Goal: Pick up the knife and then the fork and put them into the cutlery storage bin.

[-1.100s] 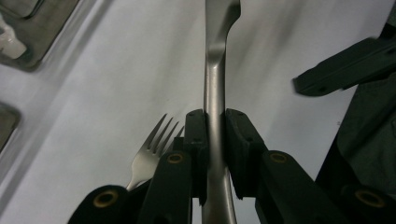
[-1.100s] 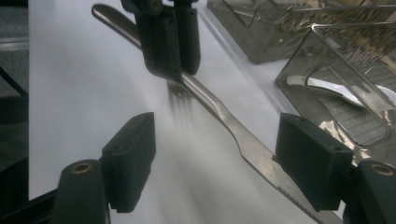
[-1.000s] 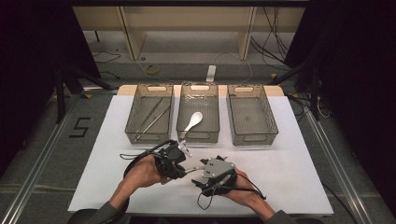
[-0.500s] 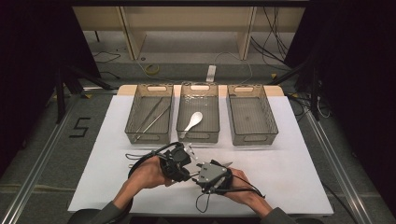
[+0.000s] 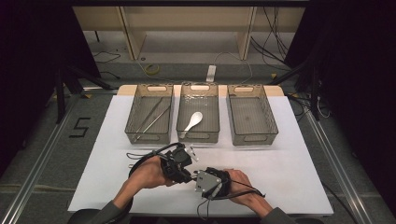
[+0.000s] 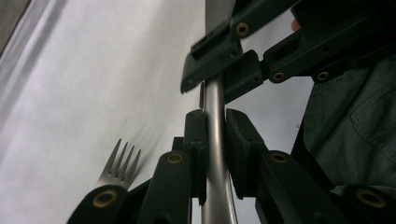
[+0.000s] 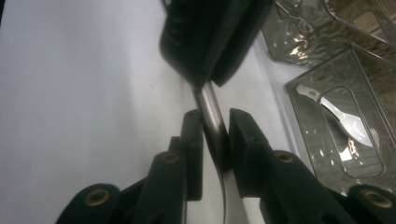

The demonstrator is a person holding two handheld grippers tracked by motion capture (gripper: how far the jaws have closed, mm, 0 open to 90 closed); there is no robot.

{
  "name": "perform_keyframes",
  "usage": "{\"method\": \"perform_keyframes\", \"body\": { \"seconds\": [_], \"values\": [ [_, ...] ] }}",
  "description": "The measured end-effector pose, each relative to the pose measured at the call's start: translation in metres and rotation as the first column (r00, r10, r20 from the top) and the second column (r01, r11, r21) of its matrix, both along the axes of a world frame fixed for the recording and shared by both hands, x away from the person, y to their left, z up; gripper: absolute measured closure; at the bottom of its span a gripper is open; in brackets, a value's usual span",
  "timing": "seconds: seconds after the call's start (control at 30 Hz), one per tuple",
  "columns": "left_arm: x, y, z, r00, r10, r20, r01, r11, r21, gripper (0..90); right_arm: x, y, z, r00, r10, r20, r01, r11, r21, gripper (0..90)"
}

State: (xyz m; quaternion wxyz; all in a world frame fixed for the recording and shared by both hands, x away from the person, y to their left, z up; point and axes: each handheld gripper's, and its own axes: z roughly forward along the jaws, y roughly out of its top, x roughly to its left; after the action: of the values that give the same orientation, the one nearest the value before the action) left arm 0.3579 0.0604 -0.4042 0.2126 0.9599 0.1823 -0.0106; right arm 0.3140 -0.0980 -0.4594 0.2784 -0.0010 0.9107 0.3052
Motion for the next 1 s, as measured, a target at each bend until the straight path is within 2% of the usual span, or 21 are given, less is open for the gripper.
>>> {"method": "perform_keyframes", "body": {
  "seconds": [0.03,0.07,0.2,0.23,0.3,0.33,0.37,0.43,0.5,0.53,0.67,0.8,0.83,0.9,1.0],
  "values": [
    [0.0,0.0,0.0,1.0,-0.003,-0.002,0.003,1.0,-0.001,78.4,-0.001,0.001,-0.001,0.9999,0.009,-0.01,-0.009,1.0,-0.003,79.8],
    [0.0,0.0,0.0,1.0,-0.008,-0.005,0.008,1.0,0.002,78.4,-0.001,0.001,-0.001,0.9997,0.025,0.0,-0.025,0.9994,-0.024,80.5],
    [0.0,0.001,-0.001,0.9995,-0.024,-0.019,0.024,0.9997,-0.01,78.2,-0.004,0.001,-0.003,0.9986,0.052,0.014,-0.051,0.9979,-0.04,81.8],
    [0.0,0.001,-0.001,0.9996,-0.026,-0.014,0.026,0.9995,-0.019,78.1,-0.003,-0.001,-0.002,0.9974,0.068,0.026,-0.066,0.9959,-0.062,82.0],
    [0.0,0.001,0.001,0.9996,-0.029,-0.004,0.029,0.9994,-0.021,77.6,-0.003,-0.002,0.0,0.9982,0.058,0.014,-0.058,0.9976,-0.038,82.5],
    [0.0,0.002,0.001,0.9996,-0.028,-0.007,0.028,0.9994,-0.02,77.3,-0.002,-0.003,0.001,0.9975,0.07,0.011,-0.07,0.9962,-0.052,82.6],
    [0.0,0.002,0.001,0.9995,-0.032,-0.003,0.032,0.9993,-0.016,76.8,-0.002,-0.003,0.001,0.9977,0.068,0.002,-0.068,0.9967,-0.045,82.8],
    [-0.001,0.002,0.002,0.9993,-0.028,0.023,0.028,0.9995,-0.011,75.5,-0.002,-0.003,0.001,0.9974,0.072,0.0,-0.071,0.9962,-0.05,83.1],
    [-0.001,0.003,0.007,0.9993,-0.01,0.037,0.012,0.9991,-0.042,72.9,-0.002,-0.002,0.001,0.9988,0.049,-0.006,-0.049,0.9985,-0.023,83.3],
    [-0.001,0.005,0.01,0.9989,-0.012,0.045,0.014,0.9986,-0.051,72.4,-0.002,-0.002,0.0,0.9984,0.052,-0.022,-0.053,0.9982,-0.029,83.3],
    [0.0,0.015,0.02,0.997,0.017,0.075,-0.01,0.9966,-0.082,67.0,0.0,-0.004,-0.001,0.9995,0.024,-0.022,-0.025,0.9987,-0.045,83.5],
    [-0.001,0.023,0.027,0.9917,0.049,0.119,-0.037,0.9939,-0.104,62.3,0.003,-0.01,0.004,0.9999,0.003,-0.015,-0.004,0.9996,-0.029,83.6],
    [-0.001,0.025,0.03,0.9889,0.062,0.135,-0.045,0.9918,-0.119,60.8,0.003,-0.011,0.004,0.9998,-0.004,-0.022,0.003,0.9997,-0.025,83.6],
    [-0.001,0.029,0.033,0.9859,0.086,0.144,-0.064,0.9869,-0.148,59.8,0.005,-0.016,0.006,0.9991,-0.026,-0.035,0.025,0.9996,-0.008,83.6],
    [-0.001,0.038,0.036,0.9788,0.124,0.163,-0.094,0.9793,-0.179,57.9,0.012,-0.024,0.009,0.9982,-0.053,-0.028,0.053,0.9986,0.007,83.6]
  ]
}}
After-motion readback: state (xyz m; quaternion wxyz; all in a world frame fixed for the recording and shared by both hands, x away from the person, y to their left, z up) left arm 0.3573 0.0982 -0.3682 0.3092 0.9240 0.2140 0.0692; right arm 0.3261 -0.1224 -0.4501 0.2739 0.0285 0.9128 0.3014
